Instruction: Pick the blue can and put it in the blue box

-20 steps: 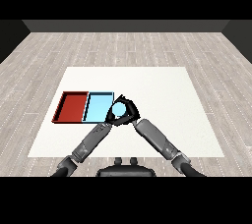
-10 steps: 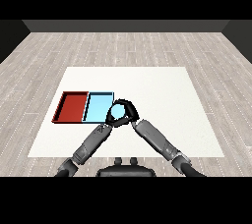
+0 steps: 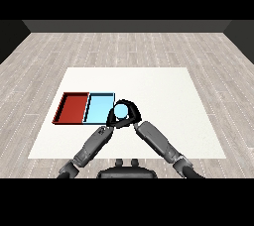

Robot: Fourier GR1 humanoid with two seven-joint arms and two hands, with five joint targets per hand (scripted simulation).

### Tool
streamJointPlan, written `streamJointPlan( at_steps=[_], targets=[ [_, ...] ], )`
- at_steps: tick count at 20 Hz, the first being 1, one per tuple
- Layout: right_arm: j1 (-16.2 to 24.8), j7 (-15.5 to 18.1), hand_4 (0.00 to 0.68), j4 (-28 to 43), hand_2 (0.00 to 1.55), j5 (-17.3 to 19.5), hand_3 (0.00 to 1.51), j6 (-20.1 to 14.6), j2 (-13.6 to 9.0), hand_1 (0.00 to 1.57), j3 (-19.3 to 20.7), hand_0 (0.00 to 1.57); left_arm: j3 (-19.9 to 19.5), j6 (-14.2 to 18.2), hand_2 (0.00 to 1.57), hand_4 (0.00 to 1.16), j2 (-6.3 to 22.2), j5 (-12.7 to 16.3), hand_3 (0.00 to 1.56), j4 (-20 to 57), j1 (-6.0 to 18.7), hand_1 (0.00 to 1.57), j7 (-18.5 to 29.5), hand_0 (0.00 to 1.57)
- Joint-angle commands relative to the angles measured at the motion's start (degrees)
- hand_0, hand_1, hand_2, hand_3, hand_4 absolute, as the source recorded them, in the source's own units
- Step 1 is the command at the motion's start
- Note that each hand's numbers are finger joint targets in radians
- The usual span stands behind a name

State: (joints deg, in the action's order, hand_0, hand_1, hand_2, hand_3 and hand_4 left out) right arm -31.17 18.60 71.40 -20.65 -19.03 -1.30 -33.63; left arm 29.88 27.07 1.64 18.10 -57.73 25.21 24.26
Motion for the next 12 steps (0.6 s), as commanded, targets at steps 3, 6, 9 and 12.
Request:
streamJointPlan(
  at_steps=[3,6,9,12],
  targets=[
    [0.1,-2.2,0.000,0.3,0.00,-0.1,0.00,1.5,1.3,0.00,2.2,0.00,-1.4,-1.1,1.52,1.10,-1.6,1.7,1.45,3.0,2.0,1.57,-0.2,1.57],
    [0.3,-2.4,0.000,0.4,0.00,0.1,0.00,1.7,1.3,0.00,2.4,0.00,-1.7,-1.7,1.52,1.10,-1.6,0.0,1.45,1.6,-1.7,1.57,1.8,1.57],
    [1.4,-1.8,0.000,0.8,0.00,1.1,0.00,4.6,1.3,0.00,5.0,0.00,-1.2,-1.2,1.54,1.13,-1.6,4.1,1.48,7.9,3.1,1.57,5.2,1.57],
    [-0.1,-1.1,0.000,-0.9,0.00,-1.4,0.00,2.9,1.3,0.00,2.9,0.00,-1.8,-1.2,1.56,1.14,-1.6,-0.4,1.49,6.2,2.1,1.57,1.7,1.57]
  ],
)
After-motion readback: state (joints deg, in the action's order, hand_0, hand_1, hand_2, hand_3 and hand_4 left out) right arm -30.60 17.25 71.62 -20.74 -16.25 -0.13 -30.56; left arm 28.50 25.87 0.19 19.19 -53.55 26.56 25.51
